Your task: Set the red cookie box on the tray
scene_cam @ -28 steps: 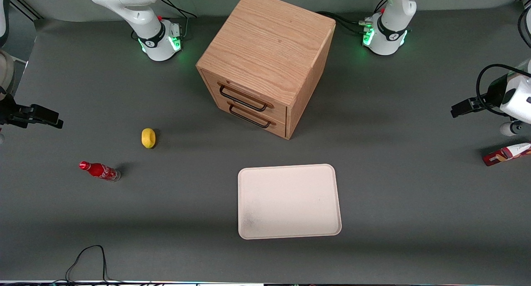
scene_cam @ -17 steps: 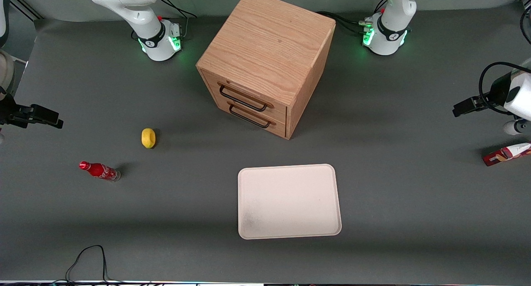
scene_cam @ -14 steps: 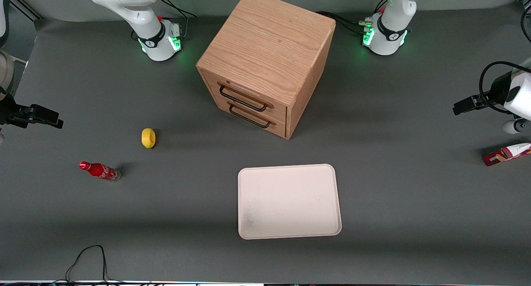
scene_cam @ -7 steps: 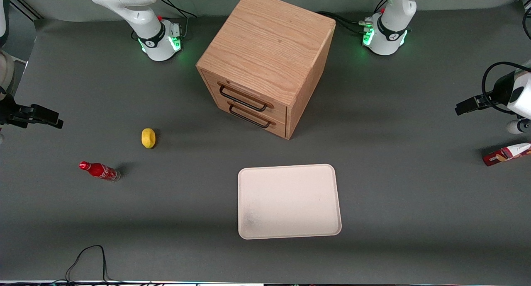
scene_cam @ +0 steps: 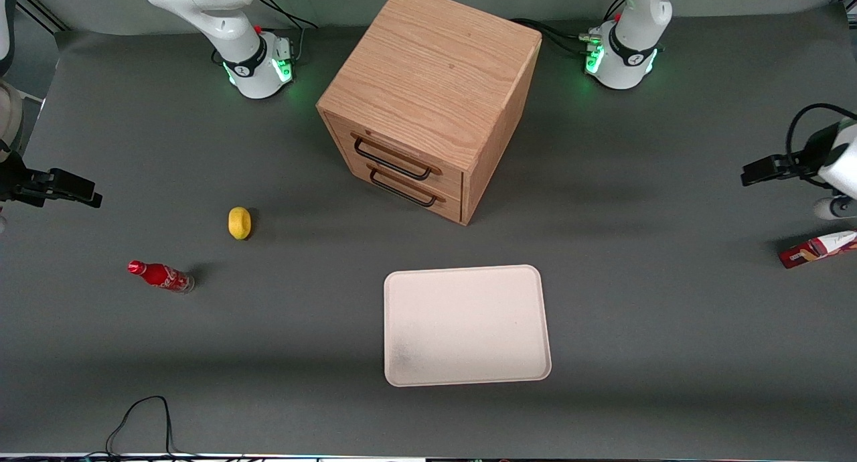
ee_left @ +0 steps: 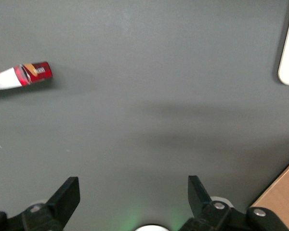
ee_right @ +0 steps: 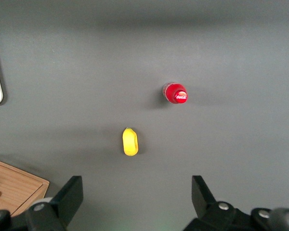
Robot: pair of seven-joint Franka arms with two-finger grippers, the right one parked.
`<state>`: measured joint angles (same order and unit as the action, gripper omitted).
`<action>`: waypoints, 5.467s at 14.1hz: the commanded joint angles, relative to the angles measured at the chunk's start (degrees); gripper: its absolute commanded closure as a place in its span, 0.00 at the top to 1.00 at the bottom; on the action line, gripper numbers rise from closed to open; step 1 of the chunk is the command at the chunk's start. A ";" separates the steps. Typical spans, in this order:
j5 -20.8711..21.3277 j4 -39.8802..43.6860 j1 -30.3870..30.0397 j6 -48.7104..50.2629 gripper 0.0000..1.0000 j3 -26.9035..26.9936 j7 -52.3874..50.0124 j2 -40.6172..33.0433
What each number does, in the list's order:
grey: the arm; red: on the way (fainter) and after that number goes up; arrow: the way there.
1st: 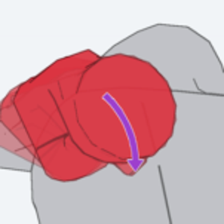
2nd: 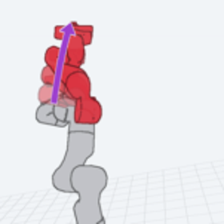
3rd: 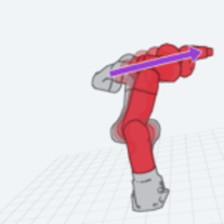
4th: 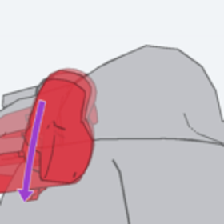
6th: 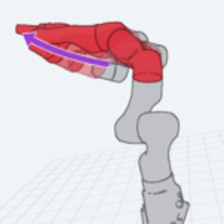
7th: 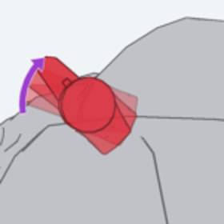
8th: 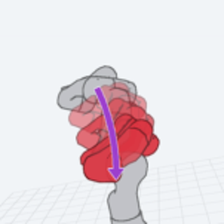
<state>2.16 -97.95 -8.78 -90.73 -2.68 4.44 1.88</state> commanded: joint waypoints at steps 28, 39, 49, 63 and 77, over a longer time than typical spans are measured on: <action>1.98 7.16 -32.35 -25.18 1.00 0.13 108.93 27.46; 0.48 3.20 -32.26 -36.01 1.00 0.05 109.91 33.19; 0.13 3.03 -32.18 -36.80 0.00 -0.04 111.76 33.80; 0.22 16.02 -28.75 -14.42 0.00 -1.10 102.38 27.13; 0.31 34.84 -13.03 15.23 0.00 -1.36 56.36 19.21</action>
<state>2.83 -63.81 -25.79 -77.50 -4.73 72.24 22.30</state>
